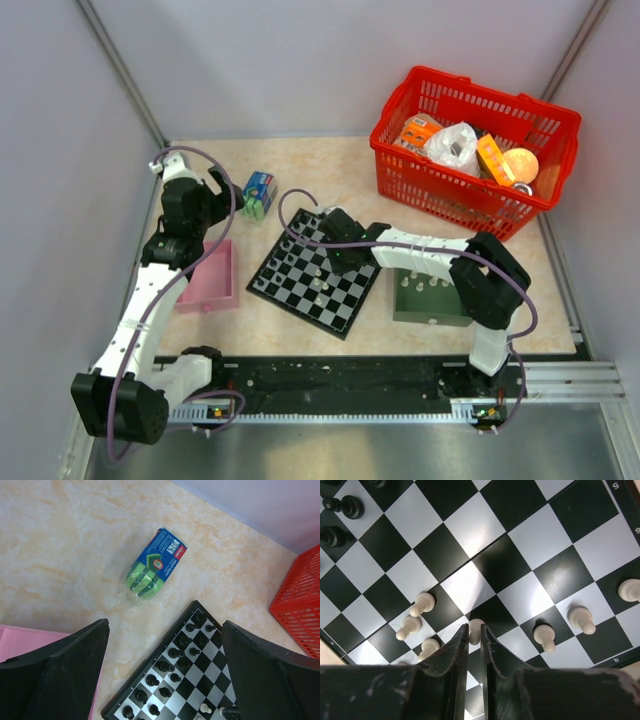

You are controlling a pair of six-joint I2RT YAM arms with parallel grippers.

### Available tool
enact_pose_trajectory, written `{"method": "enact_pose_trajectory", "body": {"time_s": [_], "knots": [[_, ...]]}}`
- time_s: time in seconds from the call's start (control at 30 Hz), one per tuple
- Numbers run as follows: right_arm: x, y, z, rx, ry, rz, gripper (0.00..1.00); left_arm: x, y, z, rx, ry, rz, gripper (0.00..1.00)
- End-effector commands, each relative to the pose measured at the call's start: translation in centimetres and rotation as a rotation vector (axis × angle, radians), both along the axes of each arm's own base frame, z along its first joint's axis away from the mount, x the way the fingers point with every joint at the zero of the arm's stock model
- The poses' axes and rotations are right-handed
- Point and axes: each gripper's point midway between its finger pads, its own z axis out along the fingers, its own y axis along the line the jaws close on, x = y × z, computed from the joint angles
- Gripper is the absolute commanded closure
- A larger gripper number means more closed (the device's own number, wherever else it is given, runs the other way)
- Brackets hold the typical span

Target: Set up the chess pieces on the board

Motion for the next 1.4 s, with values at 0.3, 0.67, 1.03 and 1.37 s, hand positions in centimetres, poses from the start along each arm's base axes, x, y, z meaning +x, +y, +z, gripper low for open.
{"method": "enact_pose_trajectory", "body": {"time_s": [0.3, 0.67, 1.03, 1.37], "knots": [[-0.1, -2.3, 2.6, 0.006, -0.079, -0.078, 0.87, 0.7, 0.0, 1.2, -0.015, -0.052, 0.001, 0.01], [0.3, -3.5, 1.8, -0.015, -0.076, -0.108, 0.87, 0.6, 0.0, 1.1, -0.016, -0.052, 0.003, 0.01], [0.4, -3.4, 1.8, -0.016, -0.079, -0.105, 0.82, 0.6, -0.1, 1.0, -0.019, -0.05, -0.002, 0.01], [0.6, -2.5, 3.9, 0.033, -0.099, -0.076, 0.72, 0.6, -0.1, 1.1, -0.016, -0.053, -0.001, 0.01]]}}
